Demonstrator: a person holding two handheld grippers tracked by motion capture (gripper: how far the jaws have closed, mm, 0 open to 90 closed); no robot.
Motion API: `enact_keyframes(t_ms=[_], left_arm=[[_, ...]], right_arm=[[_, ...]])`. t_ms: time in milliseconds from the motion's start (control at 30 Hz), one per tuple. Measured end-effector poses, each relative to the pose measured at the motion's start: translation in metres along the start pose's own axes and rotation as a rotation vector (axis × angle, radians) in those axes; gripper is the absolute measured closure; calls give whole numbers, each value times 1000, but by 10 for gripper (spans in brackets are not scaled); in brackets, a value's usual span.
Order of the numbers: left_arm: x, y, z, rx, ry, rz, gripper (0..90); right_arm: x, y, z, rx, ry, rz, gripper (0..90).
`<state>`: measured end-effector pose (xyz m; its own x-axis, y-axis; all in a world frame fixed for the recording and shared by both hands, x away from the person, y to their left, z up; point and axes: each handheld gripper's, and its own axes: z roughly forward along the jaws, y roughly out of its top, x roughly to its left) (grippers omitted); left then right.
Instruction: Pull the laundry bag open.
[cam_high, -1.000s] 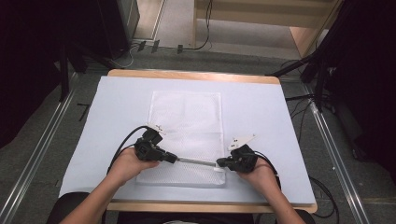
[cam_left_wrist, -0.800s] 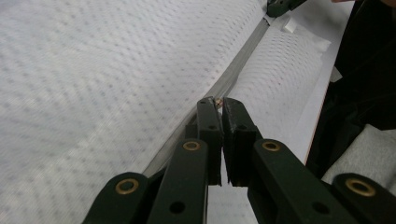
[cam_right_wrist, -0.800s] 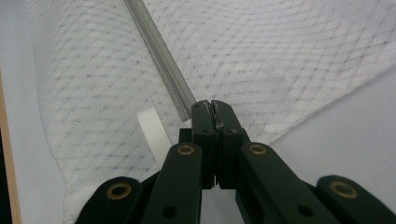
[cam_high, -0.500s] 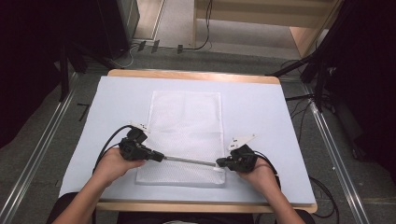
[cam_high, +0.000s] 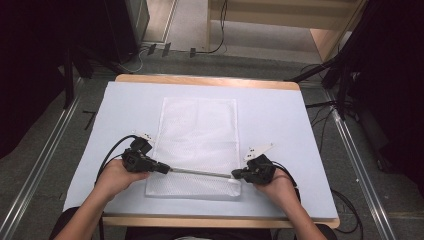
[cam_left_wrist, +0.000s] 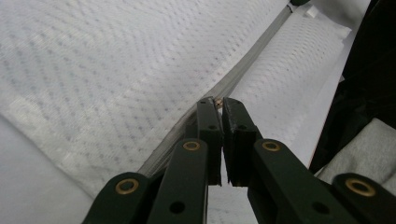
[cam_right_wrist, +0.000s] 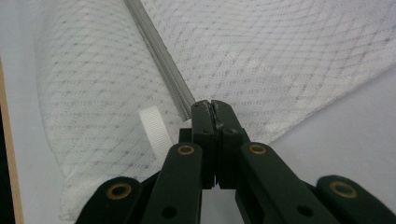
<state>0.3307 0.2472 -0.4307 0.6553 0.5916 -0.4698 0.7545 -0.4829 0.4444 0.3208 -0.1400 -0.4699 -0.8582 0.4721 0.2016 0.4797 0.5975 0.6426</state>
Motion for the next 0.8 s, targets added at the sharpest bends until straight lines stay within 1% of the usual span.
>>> enact_keyframes(t_ms=[67,100,133,167,200,233,267,300,333,400,467,533,633,733,767,800], left_arm=[[1,-1,-1,-3,-9,-9,880],[1,-2,-1,2,7,-11,880],[1,-2,-1,2,7,-11,880],[4,-4,-2,11,46,-14,880],[4,-4,-2,11,46,-14,880],[7,-6,-4,16,45,-26,880],[9,-7,-6,5,41,-43,880],[10,-8,-8,0,41,-48,880],[14,-11,-12,-16,30,-63,880],[14,-12,-13,-13,27,-67,880],[15,-15,-15,-16,43,-73,880],[15,-17,-17,-14,63,-74,879],[17,-21,-19,-21,67,-90,880],[19,-26,-24,-36,94,-109,880],[23,-30,-29,-48,101,-122,880],[23,-30,-29,-48,101,-122,880]], right_arm=[[0,0,0,-1,1,5,900],[0,0,0,1,0,4,900],[0,0,0,1,0,4,900],[0,0,0,1,1,2,900],[0,0,0,1,1,2,900],[0,0,0,1,1,1,900],[0,0,0,2,1,5,900],[0,0,0,0,0,5,900],[0,0,0,0,1,3,900],[0,1,0,3,3,0,900],[-1,1,0,4,8,-4,900],[-1,0,0,3,8,6,900],[-1,1,0,4,9,-3,900],[-3,1,0,1,17,-7,900],[-3,1,0,3,21,-6,900],[-3,1,0,3,21,-6,900]])
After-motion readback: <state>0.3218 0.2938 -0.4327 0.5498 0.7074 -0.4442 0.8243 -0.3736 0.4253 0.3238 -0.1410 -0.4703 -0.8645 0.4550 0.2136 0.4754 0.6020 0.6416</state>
